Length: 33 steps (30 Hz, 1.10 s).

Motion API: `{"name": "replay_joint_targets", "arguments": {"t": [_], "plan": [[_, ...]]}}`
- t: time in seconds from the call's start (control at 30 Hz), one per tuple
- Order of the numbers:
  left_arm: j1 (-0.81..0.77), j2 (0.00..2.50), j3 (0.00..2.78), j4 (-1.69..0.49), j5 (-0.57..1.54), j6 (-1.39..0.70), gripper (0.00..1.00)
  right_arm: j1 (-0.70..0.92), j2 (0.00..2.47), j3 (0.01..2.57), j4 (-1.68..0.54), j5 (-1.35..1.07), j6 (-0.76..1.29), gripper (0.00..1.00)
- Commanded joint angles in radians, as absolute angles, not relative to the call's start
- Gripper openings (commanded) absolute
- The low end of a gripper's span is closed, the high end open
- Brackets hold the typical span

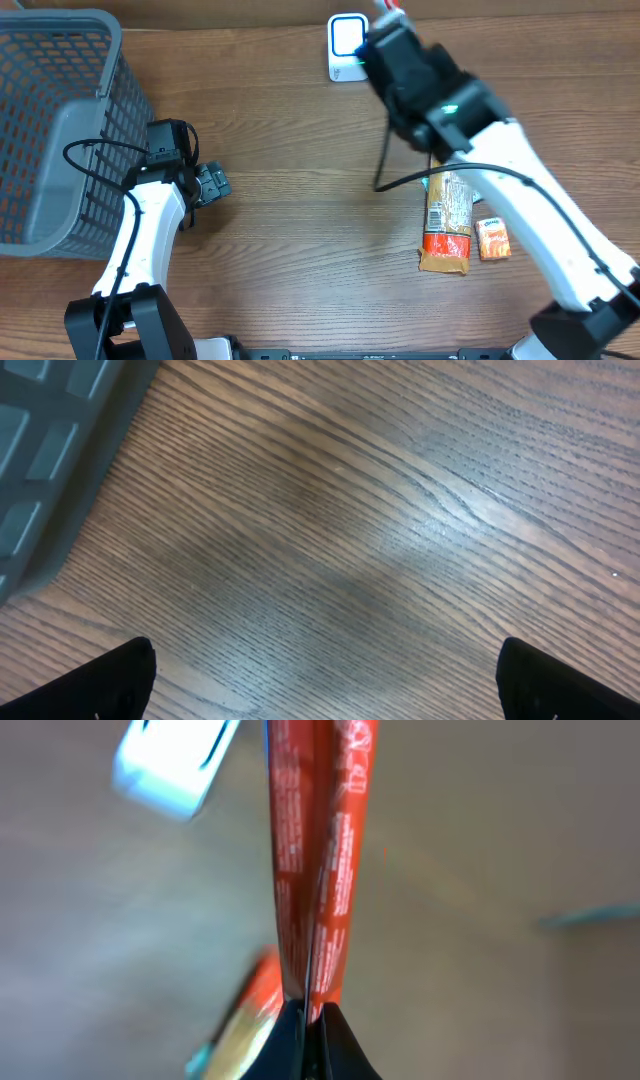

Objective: Scan the item barcode
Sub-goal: 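Carry the red stick packet back right and lower it near the spaghetti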

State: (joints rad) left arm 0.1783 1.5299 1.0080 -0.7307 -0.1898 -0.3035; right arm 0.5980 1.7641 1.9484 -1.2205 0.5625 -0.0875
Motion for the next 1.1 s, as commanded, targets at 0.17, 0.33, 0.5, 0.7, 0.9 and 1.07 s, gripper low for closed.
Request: {"name": "replay_joint_targets", "arguments": {"t": [0.17,0.33,0.5,0.7,0.9,1.07], "plan": [[0.176,1.526,1.026,-0.728,-0.183,-0.295,1.00,0.382,1.768,1.869,-1.425,-0.059,0.062,0.05],[0.176,1.526,1.026,-0.728,-0.183,-0.295,1.00,0.333,1.761,1.734,-1.425,-0.089,0.109,0.05],[0.176,1.526,1.026,-0.728,-0.183,-0.295,1.00,0.338,1.761,1.618,-1.411,-0.100,0.109,0.07],[0.176,1.526,1.026,-0.728,-0.183,-0.295,1.00,0.340,1.761,1.433,-1.294,-0.151,0.109,0.07],[0.176,1.526,1.026,-0.728,-0.183,-0.295,1.00,0.341,1.761,1.278,-1.138,-0.226,0.109,0.12],[0.176,1.526,1.026,-0.728,-0.183,-0.295,1.00,0.341,1.762,1.244,-1.094,-0.239,0.108,0.45]]}}
